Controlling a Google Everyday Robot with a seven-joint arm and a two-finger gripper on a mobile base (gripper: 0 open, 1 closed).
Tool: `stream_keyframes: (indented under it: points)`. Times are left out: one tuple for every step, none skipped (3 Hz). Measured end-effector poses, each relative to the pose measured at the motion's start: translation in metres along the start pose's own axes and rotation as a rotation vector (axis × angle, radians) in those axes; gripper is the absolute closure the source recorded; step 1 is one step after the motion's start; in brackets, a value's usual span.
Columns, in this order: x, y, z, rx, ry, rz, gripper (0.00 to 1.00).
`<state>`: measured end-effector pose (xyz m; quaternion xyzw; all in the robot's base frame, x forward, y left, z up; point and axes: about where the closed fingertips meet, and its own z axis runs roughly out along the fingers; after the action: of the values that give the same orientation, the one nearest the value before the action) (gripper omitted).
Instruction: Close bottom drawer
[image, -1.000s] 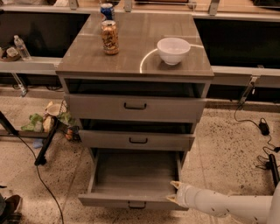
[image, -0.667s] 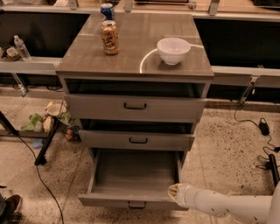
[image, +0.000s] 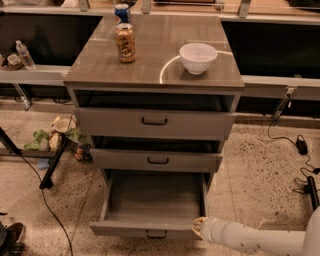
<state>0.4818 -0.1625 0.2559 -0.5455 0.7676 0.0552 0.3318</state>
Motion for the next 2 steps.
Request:
stream_keyframes:
  points:
    - [0.009, 0.013, 0.005, -0.018, 0.001, 0.021, 1.00]
    - [0.005, 0.036, -0.005, -0.085, -0.021, 0.034, 1.00]
